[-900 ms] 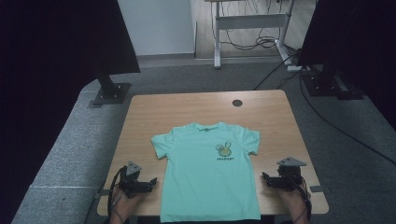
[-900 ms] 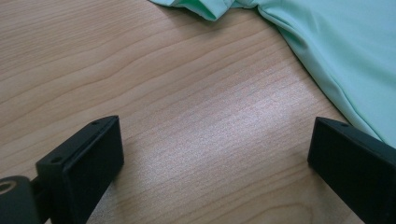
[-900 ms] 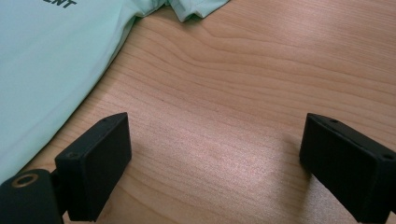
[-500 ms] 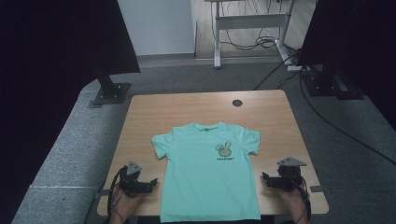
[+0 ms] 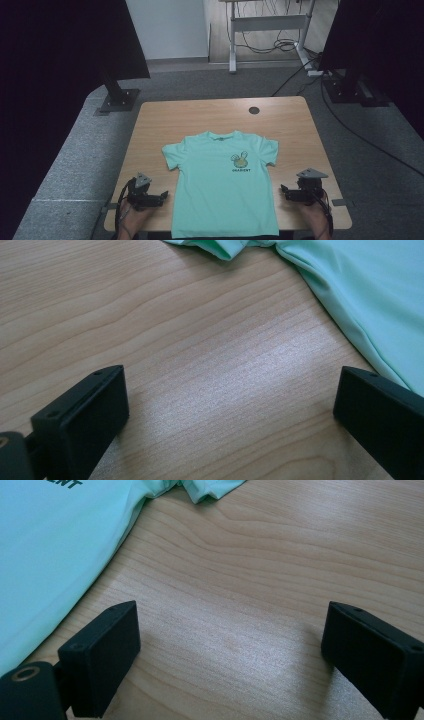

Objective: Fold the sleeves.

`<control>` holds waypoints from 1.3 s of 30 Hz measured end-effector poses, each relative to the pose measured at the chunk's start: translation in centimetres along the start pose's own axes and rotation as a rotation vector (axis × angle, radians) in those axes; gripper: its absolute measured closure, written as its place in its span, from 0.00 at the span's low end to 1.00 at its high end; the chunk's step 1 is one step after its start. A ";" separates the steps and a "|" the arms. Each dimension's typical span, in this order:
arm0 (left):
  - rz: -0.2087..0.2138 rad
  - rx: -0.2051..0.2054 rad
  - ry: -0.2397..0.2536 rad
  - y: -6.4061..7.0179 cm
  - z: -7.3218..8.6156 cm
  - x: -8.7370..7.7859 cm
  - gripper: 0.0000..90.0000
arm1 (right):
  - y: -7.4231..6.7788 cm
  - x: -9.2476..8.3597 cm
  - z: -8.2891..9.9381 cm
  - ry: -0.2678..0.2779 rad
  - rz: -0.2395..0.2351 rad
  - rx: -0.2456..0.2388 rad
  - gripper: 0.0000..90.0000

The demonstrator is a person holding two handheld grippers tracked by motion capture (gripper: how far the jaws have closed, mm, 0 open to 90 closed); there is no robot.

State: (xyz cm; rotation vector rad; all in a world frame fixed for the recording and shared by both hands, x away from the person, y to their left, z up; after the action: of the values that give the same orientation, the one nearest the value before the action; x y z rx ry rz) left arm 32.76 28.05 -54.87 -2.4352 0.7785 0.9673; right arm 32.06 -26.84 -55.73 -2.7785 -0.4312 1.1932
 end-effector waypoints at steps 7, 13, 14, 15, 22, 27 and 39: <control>-0.005 -0.020 0.035 -0.7 -0.5 -0.6 0.03 | 0.0 0.0 0.0 0.000 0.000 0.000 0.09; -0.006 -0.022 0.042 -1.4 -1.3 -0.4 0.03 | 0.0 0.0 0.0 0.000 0.001 0.000 0.09; -0.007 -0.018 0.042 -1.5 -1.4 -0.3 0.03 | 0.0 0.0 0.0 0.000 0.001 0.001 0.09; -0.009 -0.019 0.044 -1.7 -1.6 -0.3 0.03 | 0.0 0.0 0.0 -0.001 0.001 0.001 0.08; -0.001 -0.033 0.065 -2.7 -2.9 0.2 0.02 | 0.0 0.0 0.0 -0.002 0.002 0.001 0.08; -0.003 -0.032 0.075 -3.1 -3.8 0.7 0.02 | 0.0 0.0 0.0 -0.005 0.001 -0.001 0.07; -0.016 -0.027 0.078 -4.5 -5.3 1.7 0.02 | 0.0 0.1 -0.1 -0.010 0.007 0.003 0.04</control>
State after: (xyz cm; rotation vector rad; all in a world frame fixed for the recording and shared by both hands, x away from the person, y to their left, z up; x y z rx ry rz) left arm 39.24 28.02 -51.71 -2.5116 0.7750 0.8875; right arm 32.19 -26.82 -55.78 -2.7744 -0.4206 1.2089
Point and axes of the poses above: each handheld gripper's, and its own axes: x roughly forward along the jaws, z roughly out of its underside, y roughly to its right, the point moved 2 cm from there along x, roughly forward along the jaws, and after that the axes turned 13 degrees about x, right-handed, at the moved point
